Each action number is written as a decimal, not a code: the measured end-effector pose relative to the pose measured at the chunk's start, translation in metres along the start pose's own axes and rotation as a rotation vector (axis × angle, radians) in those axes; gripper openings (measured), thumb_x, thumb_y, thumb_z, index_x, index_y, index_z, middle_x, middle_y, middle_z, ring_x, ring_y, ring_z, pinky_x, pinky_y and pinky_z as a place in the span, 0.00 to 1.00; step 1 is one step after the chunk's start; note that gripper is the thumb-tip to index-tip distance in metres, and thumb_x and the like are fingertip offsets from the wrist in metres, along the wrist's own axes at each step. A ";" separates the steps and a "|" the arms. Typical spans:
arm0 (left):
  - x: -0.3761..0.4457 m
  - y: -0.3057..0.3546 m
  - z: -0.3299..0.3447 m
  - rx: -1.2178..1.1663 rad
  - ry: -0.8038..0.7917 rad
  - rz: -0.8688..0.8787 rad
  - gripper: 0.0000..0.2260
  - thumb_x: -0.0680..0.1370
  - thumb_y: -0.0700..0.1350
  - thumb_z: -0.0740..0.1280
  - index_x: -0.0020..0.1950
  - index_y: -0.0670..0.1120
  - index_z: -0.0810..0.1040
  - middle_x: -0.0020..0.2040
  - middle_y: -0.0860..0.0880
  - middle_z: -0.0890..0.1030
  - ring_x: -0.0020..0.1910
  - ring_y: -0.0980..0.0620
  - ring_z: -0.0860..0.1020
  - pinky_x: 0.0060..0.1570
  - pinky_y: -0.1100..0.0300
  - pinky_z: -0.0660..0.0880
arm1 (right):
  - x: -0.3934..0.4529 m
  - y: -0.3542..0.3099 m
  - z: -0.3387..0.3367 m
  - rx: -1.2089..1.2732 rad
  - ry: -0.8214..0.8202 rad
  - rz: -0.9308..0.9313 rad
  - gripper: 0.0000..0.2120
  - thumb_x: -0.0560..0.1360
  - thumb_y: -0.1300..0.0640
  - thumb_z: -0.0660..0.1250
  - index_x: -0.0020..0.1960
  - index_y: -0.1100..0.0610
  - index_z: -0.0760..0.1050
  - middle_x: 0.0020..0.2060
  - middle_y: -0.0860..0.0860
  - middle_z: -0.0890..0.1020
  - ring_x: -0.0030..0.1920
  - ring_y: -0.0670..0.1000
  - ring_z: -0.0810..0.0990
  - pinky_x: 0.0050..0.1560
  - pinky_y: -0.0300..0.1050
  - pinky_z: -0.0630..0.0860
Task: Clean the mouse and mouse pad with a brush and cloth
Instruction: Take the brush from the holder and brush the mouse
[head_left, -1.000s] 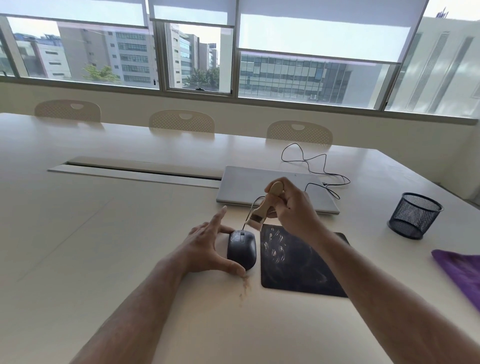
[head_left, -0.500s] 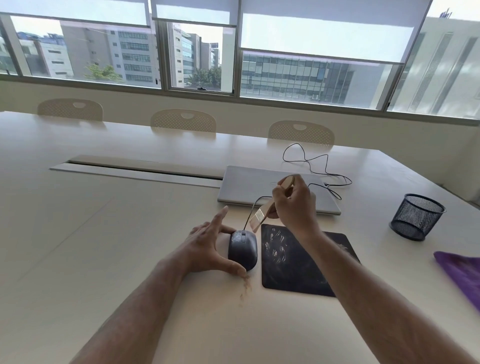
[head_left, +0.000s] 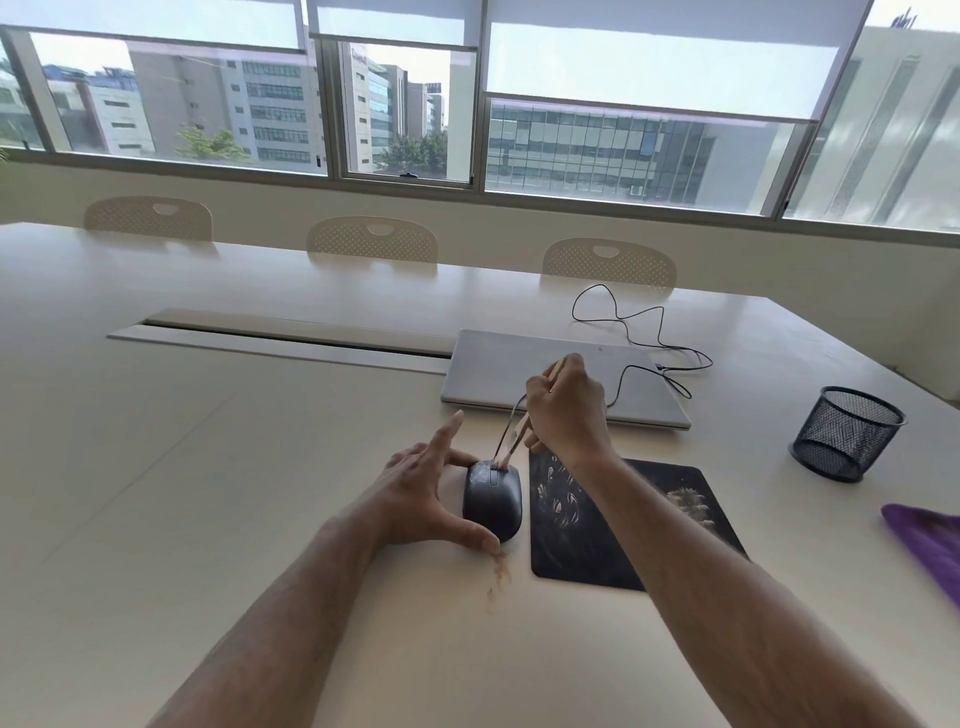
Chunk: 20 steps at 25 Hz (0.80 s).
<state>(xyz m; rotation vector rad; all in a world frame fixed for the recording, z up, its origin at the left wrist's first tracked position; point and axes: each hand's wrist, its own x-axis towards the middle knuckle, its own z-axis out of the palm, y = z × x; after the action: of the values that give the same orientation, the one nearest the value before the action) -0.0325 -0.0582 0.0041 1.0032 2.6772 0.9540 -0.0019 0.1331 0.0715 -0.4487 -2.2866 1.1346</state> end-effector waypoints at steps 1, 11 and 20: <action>0.000 -0.001 0.000 0.000 -0.003 -0.001 0.65 0.54 0.74 0.75 0.80 0.59 0.40 0.69 0.63 0.72 0.75 0.50 0.59 0.73 0.51 0.55 | 0.000 -0.002 -0.001 -0.013 -0.012 0.004 0.04 0.79 0.60 0.59 0.48 0.60 0.67 0.31 0.58 0.80 0.19 0.54 0.80 0.18 0.44 0.76; 0.003 -0.004 0.001 0.006 -0.025 -0.002 0.66 0.52 0.77 0.72 0.79 0.60 0.39 0.70 0.61 0.72 0.76 0.48 0.58 0.74 0.48 0.55 | 0.001 -0.011 -0.021 0.009 -0.181 0.116 0.08 0.77 0.59 0.59 0.46 0.62 0.75 0.28 0.59 0.82 0.17 0.51 0.75 0.18 0.38 0.68; 0.002 -0.003 0.001 0.003 -0.019 -0.011 0.65 0.55 0.74 0.75 0.79 0.59 0.40 0.70 0.60 0.72 0.76 0.47 0.58 0.73 0.48 0.55 | -0.014 -0.017 -0.016 0.057 -0.172 -0.040 0.03 0.78 0.61 0.61 0.48 0.60 0.72 0.33 0.56 0.79 0.25 0.53 0.79 0.20 0.45 0.77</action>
<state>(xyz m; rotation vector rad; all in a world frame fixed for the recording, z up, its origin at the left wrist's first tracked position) -0.0351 -0.0577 0.0017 0.9914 2.6672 0.9341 0.0179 0.1263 0.0888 -0.2924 -2.3912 1.2580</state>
